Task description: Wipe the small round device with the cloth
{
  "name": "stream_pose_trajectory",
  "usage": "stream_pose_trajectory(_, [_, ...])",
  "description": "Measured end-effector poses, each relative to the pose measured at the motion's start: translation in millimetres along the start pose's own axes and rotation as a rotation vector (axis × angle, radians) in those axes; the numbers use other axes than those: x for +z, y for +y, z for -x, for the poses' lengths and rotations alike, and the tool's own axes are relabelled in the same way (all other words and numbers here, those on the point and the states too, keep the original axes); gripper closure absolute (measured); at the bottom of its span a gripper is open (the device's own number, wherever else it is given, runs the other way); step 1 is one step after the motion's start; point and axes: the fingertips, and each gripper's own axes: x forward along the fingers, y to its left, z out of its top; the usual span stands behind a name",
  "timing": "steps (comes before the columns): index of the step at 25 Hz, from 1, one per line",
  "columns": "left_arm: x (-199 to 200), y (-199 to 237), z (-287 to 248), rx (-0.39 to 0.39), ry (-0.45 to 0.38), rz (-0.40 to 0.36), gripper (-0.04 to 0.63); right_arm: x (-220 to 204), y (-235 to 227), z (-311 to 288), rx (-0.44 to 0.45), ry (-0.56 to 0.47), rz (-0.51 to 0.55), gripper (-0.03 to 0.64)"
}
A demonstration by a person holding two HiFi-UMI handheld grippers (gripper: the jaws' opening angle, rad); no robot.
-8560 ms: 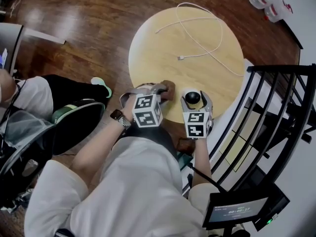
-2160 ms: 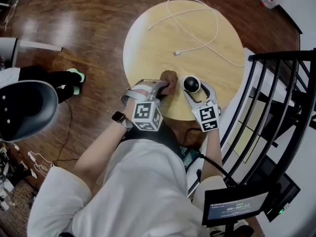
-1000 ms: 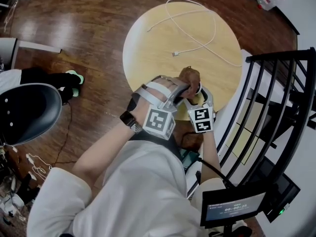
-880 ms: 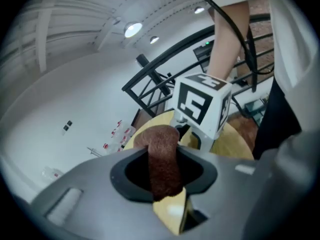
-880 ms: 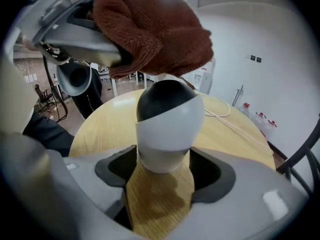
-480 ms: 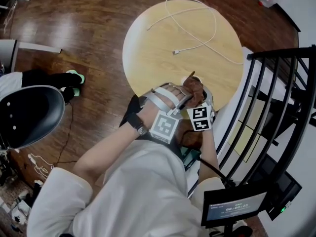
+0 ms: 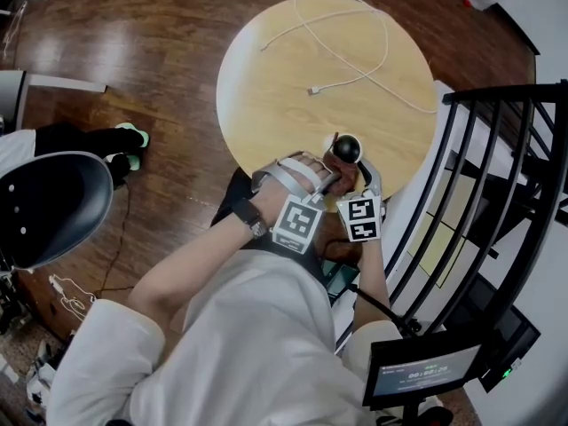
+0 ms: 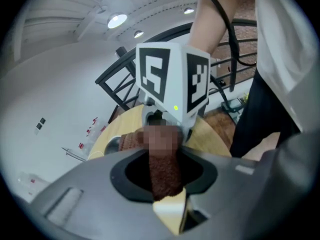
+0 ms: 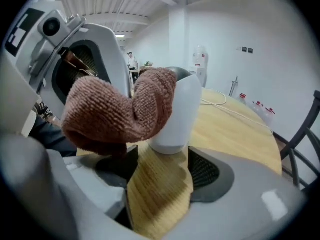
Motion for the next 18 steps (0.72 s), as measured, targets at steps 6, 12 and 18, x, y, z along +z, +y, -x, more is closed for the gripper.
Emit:
stream_pose_trajectory(6, [-10, -12, -9, -0.06, 0.005, 0.053, 0.476, 0, 1, 1, 0.003, -0.009, -0.022, 0.301])
stream_pose_trajectory(12, [-12, -16, -14, -0.109, -0.007, 0.096, 0.477, 0, 2, 2, 0.001, -0.024, -0.031, 0.301])
stream_pose_trajectory(18, [-14, -22, -19, -0.169, -0.008, 0.146, 0.477, -1, 2, 2, -0.008, -0.046, -0.01, 0.301])
